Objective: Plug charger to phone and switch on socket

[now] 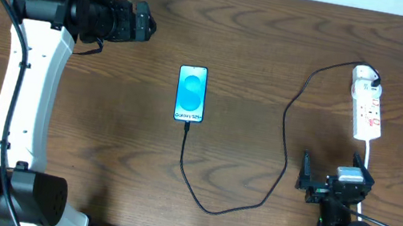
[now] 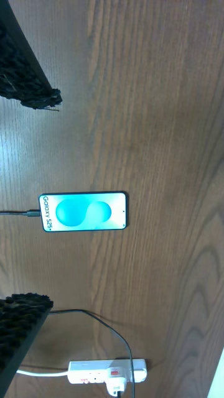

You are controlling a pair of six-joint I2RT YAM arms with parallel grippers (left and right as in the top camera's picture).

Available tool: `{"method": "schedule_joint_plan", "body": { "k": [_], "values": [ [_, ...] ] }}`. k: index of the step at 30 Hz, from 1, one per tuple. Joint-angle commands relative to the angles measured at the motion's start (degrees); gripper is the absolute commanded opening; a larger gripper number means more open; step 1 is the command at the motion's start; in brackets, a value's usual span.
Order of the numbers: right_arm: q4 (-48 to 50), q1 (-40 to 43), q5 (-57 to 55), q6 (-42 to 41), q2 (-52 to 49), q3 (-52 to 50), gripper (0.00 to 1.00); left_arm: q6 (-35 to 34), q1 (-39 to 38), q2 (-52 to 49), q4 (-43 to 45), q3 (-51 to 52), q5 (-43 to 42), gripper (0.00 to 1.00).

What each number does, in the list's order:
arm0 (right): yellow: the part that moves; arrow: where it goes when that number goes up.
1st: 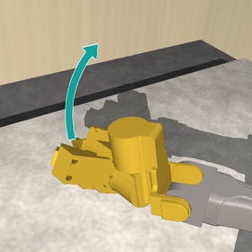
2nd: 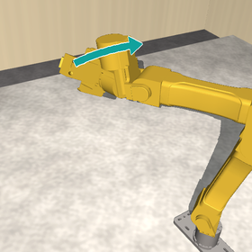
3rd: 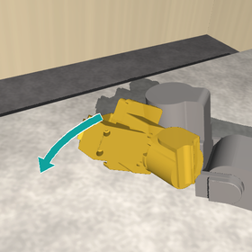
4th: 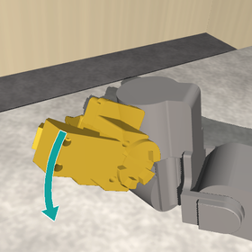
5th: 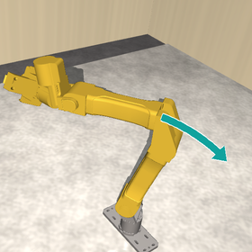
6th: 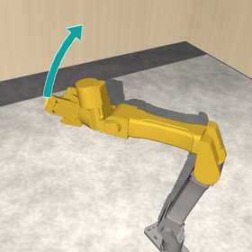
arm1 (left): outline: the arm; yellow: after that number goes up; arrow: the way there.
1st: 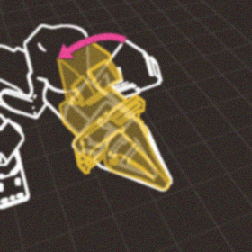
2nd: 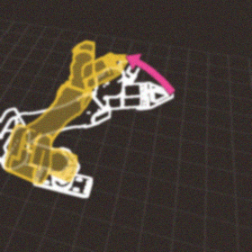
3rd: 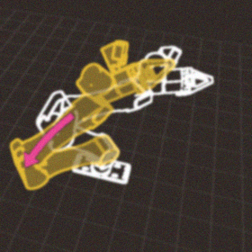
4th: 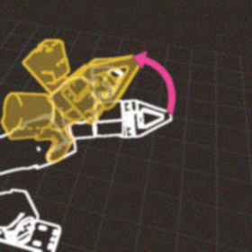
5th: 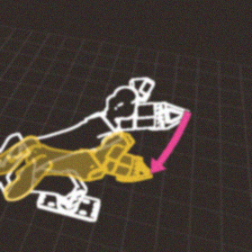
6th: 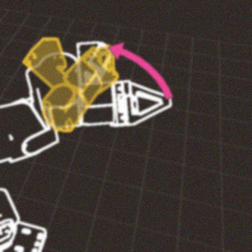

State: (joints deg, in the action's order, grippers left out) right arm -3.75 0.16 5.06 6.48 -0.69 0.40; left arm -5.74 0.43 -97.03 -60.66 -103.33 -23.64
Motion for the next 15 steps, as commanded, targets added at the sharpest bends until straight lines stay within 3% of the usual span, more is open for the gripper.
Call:
{"method": "schedule_joint_plan", "body": {
  "k": [1,15],
  "values": [
    [-0.31,-0.37,-0.85,-0.85,0.39,-0.09,0.99,0.55,0.00,0.42,-0.17,0.13,0.31,0.96],
    [-0.31,-0.37,-0.85,-0.85,0.39,-0.09,0.99,1.16,0.00,0.96,0.02,0.13,1.20,0.96]
  ]
}}
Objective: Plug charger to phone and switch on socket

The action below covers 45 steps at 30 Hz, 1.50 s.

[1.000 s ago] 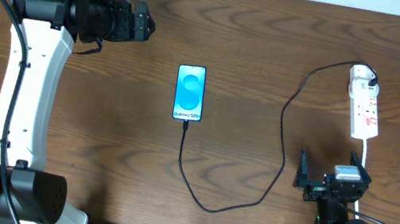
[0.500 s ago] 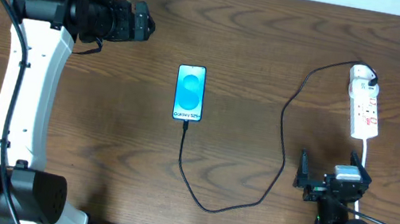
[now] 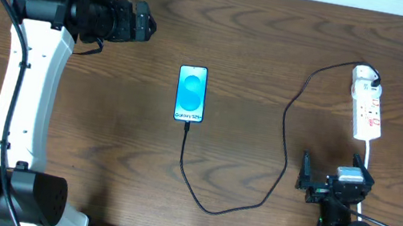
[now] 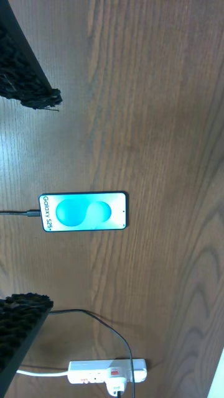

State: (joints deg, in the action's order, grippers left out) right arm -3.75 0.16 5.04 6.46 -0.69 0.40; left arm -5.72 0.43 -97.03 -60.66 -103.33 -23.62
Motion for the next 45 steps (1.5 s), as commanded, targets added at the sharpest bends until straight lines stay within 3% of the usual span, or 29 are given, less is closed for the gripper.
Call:
{"method": "schedule_joint_plan", "body": {
  "k": [1,7,13,23,35,45],
  "values": [
    [-0.31,-0.37,-0.83,-0.83,0.39,-0.09,0.99,1.14,-0.02,1.42,0.07,0.13,2.62,0.96],
    [-0.31,-0.37,-0.83,-0.83,0.39,-0.09,0.99,1.16,-0.02,7.06,0.44,1.11,4.66,0.96],
    [-0.31,-0.37,-0.83,-0.83,0.39,-0.09,0.99,1.22,-0.02,17.81,6.05,9.09,10.32,0.96],
    [-0.31,-0.37,-0.83,-0.83,0.39,-0.09,0.99,11.58,-0.02,43.30,24.04,39.41,10.84,0.96],
    [-0.31,-0.37,-0.83,-0.83,0.39,-0.09,0.99,16.87,0.00,69.53,50.77,73.00,11.28,0.96],
    [-0.31,-0.37,-0.83,-0.83,0.39,-0.09,0.99,20.33,-0.02,84.08,58.84,90.03,11.30,0.96]
  ]
}}
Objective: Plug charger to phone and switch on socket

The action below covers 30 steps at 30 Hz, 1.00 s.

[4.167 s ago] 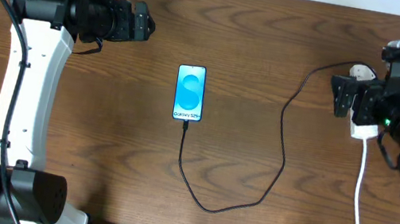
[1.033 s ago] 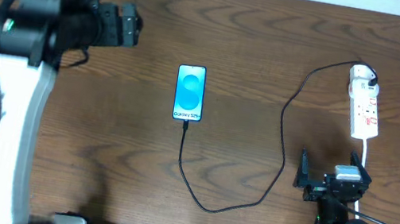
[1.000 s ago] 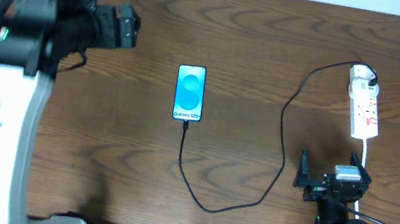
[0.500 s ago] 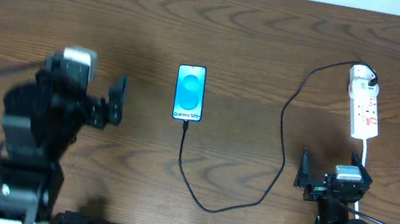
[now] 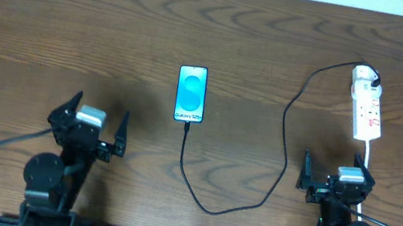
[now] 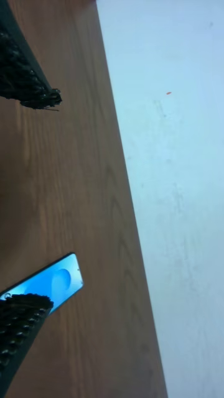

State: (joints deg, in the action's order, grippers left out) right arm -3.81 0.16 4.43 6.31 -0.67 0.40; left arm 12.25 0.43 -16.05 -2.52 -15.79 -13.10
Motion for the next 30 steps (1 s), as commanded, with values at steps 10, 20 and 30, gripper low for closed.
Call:
{"method": "schedule_joint_plan", "body": {
  "k": [10,20,30],
  "values": [
    [-0.24,-0.37,-0.24,-0.68,0.37,-0.09,0.99,2.75,0.00,12.39,1.77,11.39,2.78,0.96],
    [-0.24,-0.37,-0.22,-0.68,0.37,-0.09,0.99,2.75,-0.02,15.98,0.50,15.58,3.74,0.96],
    [-0.24,-0.37,-0.22,-0.68,0.37,-0.09,0.99,2.73,0.00,15.98,-0.74,15.56,4.17,0.97]
  ]
}}
